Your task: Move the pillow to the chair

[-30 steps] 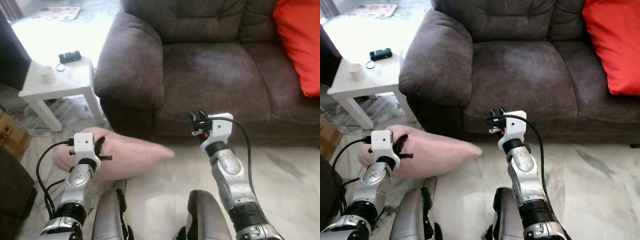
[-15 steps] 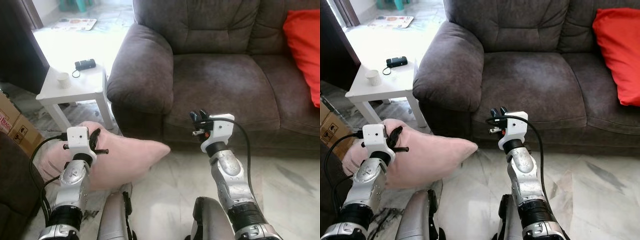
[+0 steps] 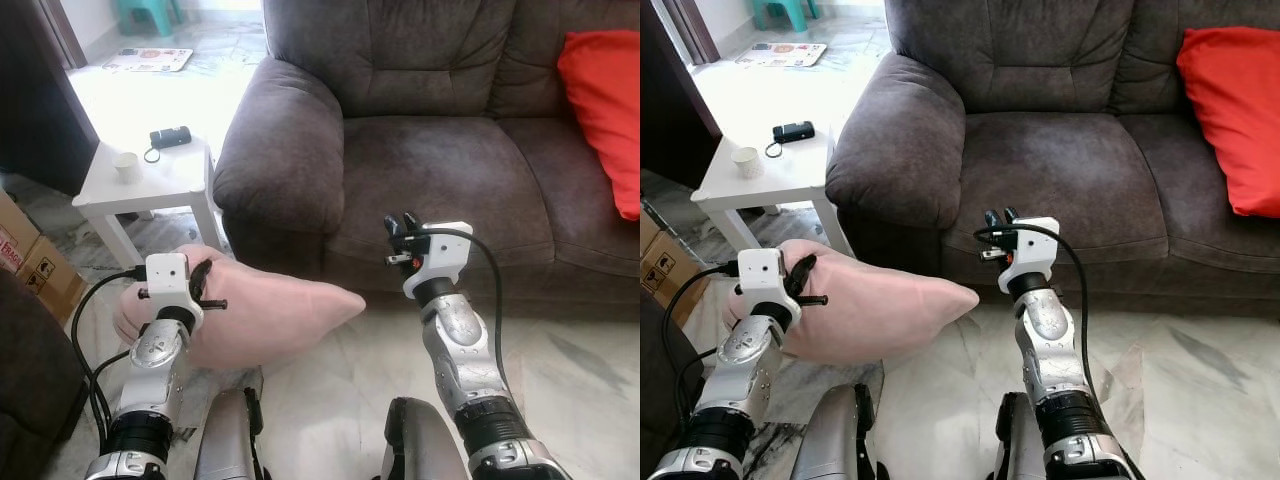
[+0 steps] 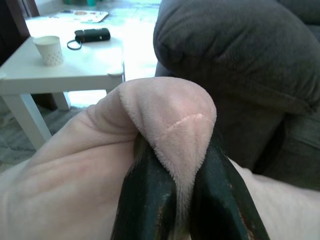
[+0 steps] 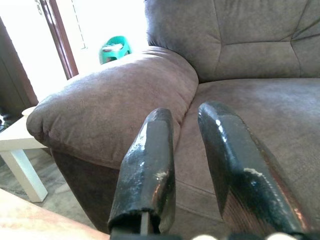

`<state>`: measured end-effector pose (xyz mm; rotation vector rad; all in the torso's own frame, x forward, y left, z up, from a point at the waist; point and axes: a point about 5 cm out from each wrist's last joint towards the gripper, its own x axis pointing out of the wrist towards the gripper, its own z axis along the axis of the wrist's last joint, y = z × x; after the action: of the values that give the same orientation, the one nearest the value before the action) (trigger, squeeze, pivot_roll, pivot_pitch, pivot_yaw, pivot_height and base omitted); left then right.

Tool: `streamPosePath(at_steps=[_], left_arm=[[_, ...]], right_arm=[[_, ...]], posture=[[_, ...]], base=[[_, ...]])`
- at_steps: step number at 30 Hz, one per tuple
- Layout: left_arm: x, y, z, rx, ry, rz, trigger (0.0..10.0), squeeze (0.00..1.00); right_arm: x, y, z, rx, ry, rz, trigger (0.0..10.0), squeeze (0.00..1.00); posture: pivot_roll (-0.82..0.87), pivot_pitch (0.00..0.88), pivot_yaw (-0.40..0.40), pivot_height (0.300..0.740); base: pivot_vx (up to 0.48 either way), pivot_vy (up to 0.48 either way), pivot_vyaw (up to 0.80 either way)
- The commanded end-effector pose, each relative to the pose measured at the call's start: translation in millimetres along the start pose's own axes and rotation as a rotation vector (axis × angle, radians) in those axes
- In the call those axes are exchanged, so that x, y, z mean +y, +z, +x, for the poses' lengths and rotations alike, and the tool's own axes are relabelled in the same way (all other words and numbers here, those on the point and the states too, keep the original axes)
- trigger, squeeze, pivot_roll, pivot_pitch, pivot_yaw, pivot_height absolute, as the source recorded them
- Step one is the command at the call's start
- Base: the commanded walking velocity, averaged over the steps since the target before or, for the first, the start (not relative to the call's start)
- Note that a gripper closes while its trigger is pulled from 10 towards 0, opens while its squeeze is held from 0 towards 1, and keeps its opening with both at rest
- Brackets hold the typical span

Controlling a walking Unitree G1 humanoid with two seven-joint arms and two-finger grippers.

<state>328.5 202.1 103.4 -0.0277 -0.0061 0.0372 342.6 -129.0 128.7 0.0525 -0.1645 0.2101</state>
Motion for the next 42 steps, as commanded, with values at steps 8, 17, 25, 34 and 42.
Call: streamPosePath(at_steps=[8,17,25,34,42], left_arm=[[4.9,24.8,2.1,-0.104,0.014,0.002,10.0,0.0],[5.5,26.0,1.1,-0.101,0.015,0.003,10.0,0.0],[6.0,25.3,0.0,-0.095,0.013,0.005,10.0,0.0],[5.5,25.6,-0.6,-0.094,0.008,0.005,10.0,0.0],[4.5,25.8,-0.3,-0.093,0.002,0.005,10.0,0.0]], right_arm=[[2.7,1.8,4.3,-0.008,-0.004,0.014,10.0,0.0],[4.7,1.5,5.2,-0.01,-0.002,0.02,10.0,0.0],[5.7,1.5,6.3,-0.013,-0.001,0.022,10.0,0.0],[6.4,1.1,6.3,-0.014,0.001,0.023,10.0,0.0],[7.3,0.7,7.1,-0.013,0.006,0.024,10.0,0.0]], posture=[[0.07,0.037,0.016,0.557],[0.07,0.043,0.018,0.557],[0.08,0.045,0.021,0.605],[0.08,0.039,0.021,0.654],[0.08,0.034,0.021,0.7]], base=[[0.0,0.0,0.0],[0.0,0.0,0.0],[0.0,0.0,0.0],[0.0,0.0,0.0],[0.0,0.0,0.0]])
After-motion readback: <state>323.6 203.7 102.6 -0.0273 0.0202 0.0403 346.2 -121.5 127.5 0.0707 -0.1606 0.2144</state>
